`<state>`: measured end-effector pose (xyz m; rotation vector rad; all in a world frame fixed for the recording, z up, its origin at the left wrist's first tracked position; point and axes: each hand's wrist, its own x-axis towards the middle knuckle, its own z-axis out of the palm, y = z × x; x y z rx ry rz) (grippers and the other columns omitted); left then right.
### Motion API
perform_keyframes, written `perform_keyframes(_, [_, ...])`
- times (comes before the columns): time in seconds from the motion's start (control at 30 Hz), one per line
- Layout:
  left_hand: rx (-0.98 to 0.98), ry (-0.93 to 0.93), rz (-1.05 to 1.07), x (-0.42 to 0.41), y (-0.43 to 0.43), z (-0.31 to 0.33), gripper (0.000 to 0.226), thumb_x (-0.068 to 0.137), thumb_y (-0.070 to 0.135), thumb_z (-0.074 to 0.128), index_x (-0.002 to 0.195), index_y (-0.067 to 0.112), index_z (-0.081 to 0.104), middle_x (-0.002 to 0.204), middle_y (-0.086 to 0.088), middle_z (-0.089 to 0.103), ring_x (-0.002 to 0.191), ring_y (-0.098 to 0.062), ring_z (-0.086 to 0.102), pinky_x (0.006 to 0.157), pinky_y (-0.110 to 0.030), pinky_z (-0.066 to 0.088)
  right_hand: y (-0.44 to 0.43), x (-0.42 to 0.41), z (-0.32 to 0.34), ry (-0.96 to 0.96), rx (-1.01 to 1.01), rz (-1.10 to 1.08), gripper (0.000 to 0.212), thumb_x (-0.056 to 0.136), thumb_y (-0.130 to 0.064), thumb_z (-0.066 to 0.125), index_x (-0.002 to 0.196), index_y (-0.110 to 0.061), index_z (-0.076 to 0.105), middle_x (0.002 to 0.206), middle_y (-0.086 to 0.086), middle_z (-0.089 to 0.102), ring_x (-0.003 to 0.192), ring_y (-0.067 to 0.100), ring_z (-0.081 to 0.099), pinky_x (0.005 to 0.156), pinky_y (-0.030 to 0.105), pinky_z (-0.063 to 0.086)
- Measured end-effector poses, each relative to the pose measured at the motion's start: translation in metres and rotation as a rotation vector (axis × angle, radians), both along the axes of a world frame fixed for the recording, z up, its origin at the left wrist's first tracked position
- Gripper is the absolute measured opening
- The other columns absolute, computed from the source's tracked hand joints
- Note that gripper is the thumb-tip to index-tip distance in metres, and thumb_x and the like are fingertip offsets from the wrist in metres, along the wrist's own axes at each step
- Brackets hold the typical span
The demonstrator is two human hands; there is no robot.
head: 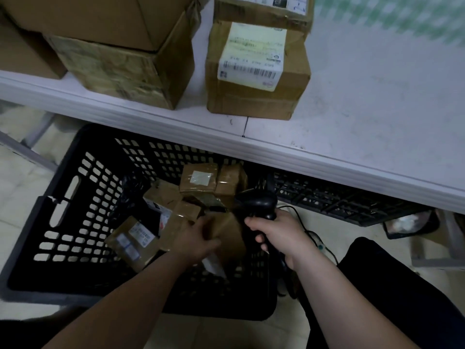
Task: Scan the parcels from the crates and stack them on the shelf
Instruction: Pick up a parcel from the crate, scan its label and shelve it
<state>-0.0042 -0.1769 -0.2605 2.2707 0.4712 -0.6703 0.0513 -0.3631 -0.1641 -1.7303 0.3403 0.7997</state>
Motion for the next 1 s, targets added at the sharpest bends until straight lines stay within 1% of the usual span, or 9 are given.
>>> perform_keyframes(0.07, [-0.134,-0.038,0.302,-0.003,0.017,0.02,0.08,0.07,0.063,0.06,0.141,0.028,0.044,0.142,-0.01,0.044,0.123,-0.029,0.047,0.1,-0.039,0.045,0.003,-0.004,0.007,-0.023,0.029,-0.023,0.01,0.08,-0.015,0.074,0.085,-0.017,0.065,0.073,0.0,0.062,0.057,0.013,0.05,0.046,0.025,0.038])
perform_keyframes(0.13, [-0.3,-0.044,0.578,-0.007,0.03,0.044,0.062,0.08,0.057,0.057,0.135,0.026,0.051,0.135,-0.008,0.048,0.109,-0.027,0.053,0.076,-0.038,0.055,0.008,-0.011,0.017,-0.049,0.055,-0.049,0.012,0.08,-0.015,0.074,0.088,-0.017,0.065,0.074,-0.001,0.062,0.06,0.012,0.053,0.049,0.026,0.04])
perform_keyframes(0.2, [-0.415,-0.021,0.747,-0.012,0.038,0.071,0.041,0.091,0.049,0.053,0.124,0.025,0.054,0.127,-0.007,0.051,0.099,-0.025,0.054,0.068,-0.035,0.054,0.014,-0.02,0.03,-0.077,0.099,-0.07,0.013,0.081,-0.015,0.074,0.09,-0.019,0.065,0.077,-0.005,0.065,0.066,0.01,0.059,0.053,0.026,0.044])
perform_keyframes(0.27, [-0.483,-0.008,0.81,-0.019,0.045,0.095,0.043,0.091,0.053,0.051,0.119,0.021,0.053,0.12,-0.008,0.053,0.095,-0.027,0.056,0.067,-0.034,0.053,0.021,-0.03,0.044,-0.101,0.179,-0.081,0.016,0.083,-0.015,0.073,0.095,-0.02,0.065,0.081,-0.007,0.07,0.067,0.007,0.065,0.054,0.022,0.047])
perform_keyframes(0.47, [-0.577,-0.023,0.707,-0.043,0.057,0.155,0.049,0.085,0.065,0.047,0.1,0.021,0.061,0.101,-0.012,0.062,0.092,-0.03,0.061,0.07,-0.038,0.052,0.04,-0.055,0.083,-0.18,0.332,-0.095,0.014,0.082,-0.008,0.072,0.089,-0.015,0.061,0.075,-0.005,0.072,0.066,0.006,0.069,0.048,0.019,0.047])
perform_keyframes(0.57, [-0.626,-0.085,0.577,-0.058,0.066,0.177,0.056,0.083,0.074,0.044,0.109,0.026,0.061,0.099,-0.01,0.061,0.091,-0.027,0.059,0.073,-0.039,0.054,0.042,-0.062,0.098,-0.233,0.324,-0.116,0.016,0.082,-0.009,0.072,0.096,-0.013,0.064,0.083,0.0,0.075,0.073,0.011,0.07,0.052,0.02,0.048])
perform_keyframes(0.73, [-0.729,-0.18,0.426,-0.075,0.078,0.207,0.067,0.073,0.078,0.054,0.127,0.037,0.055,0.112,-0.005,0.069,0.103,-0.026,0.065,0.079,-0.039,0.053,0.043,-0.069,0.118,-0.234,0.39,-0.166,0.02,0.085,-0.009,0.069,0.103,-0.003,0.064,0.074,0.005,0.069,0.055,0.012,0.058,0.047,0.022,0.041])
perform_keyframes(0.83, [-0.814,-0.255,0.35,-0.078,0.081,0.218,0.072,0.062,0.062,0.068,0.131,0.051,0.047,0.119,0.0,0.068,0.112,-0.025,0.062,0.092,-0.047,0.05,0.044,-0.069,0.126,-0.221,0.412,-0.167,0.029,0.086,-0.013,0.069,0.11,0.002,0.062,0.068,0.005,0.066,0.052,0.013,0.052,0.047,0.024,0.039])
perform_keyframes(1.0, [-0.862,-0.389,0.325,-0.08,0.075,0.231,0.055,0.075,0.036,0.064,0.128,0.039,0.052,0.11,-0.006,0.071,0.103,-0.027,0.066,0.099,-0.056,0.043,0.044,-0.069,0.139,-0.196,0.425,-0.136,0.038,0.086,-0.017,0.068,0.116,0.004,0.06,0.066,0.003,0.065,0.051,0.013,0.053,0.045,0.022,0.039])
